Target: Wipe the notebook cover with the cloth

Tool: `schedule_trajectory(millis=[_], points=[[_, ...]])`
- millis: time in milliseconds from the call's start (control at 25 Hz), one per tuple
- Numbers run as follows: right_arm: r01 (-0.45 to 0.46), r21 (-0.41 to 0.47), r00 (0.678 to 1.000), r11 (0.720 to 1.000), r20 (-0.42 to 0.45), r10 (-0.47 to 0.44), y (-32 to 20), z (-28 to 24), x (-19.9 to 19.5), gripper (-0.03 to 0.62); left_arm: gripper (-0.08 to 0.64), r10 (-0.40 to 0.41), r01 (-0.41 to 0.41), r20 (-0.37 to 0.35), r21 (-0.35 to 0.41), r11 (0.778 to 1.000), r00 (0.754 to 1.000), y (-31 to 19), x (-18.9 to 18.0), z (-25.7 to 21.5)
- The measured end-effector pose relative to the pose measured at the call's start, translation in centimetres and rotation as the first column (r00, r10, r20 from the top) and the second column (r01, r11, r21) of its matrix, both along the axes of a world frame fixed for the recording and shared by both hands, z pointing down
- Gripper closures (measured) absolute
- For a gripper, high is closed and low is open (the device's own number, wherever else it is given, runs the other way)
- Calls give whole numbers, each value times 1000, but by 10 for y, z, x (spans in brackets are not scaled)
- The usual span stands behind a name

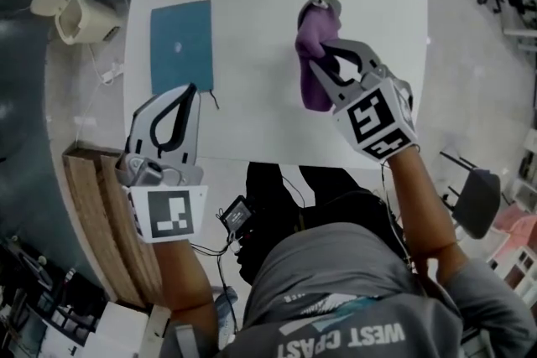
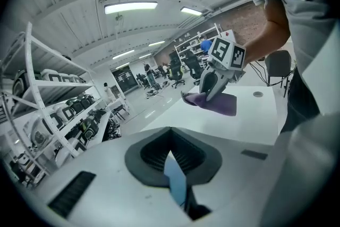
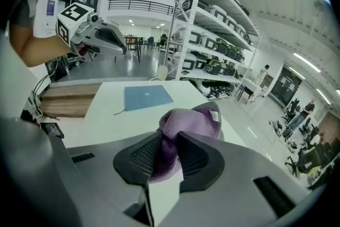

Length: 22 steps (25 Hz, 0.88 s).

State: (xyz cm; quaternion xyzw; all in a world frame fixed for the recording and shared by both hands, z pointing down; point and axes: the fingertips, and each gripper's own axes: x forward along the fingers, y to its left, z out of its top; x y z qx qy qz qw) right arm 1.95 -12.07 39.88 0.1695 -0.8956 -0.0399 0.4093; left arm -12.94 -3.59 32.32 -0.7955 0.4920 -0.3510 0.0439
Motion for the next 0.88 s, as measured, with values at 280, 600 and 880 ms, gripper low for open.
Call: schedule_trajectory(millis=[280,600,880], points=[[140,-28,990,990,-12,-140,27,14,-94,488,560,-103,104,8,-8,995,995,24,-74,9],[241,-82,969,967,-44,-245,54,51,-167,488,560,-181,181,-2,-36,983,983,46,-132,34],[311,-154,937,938,-113,-330,84,96,-193,488,560,-225,224,-9,-59,973,974,61,-163,52]])
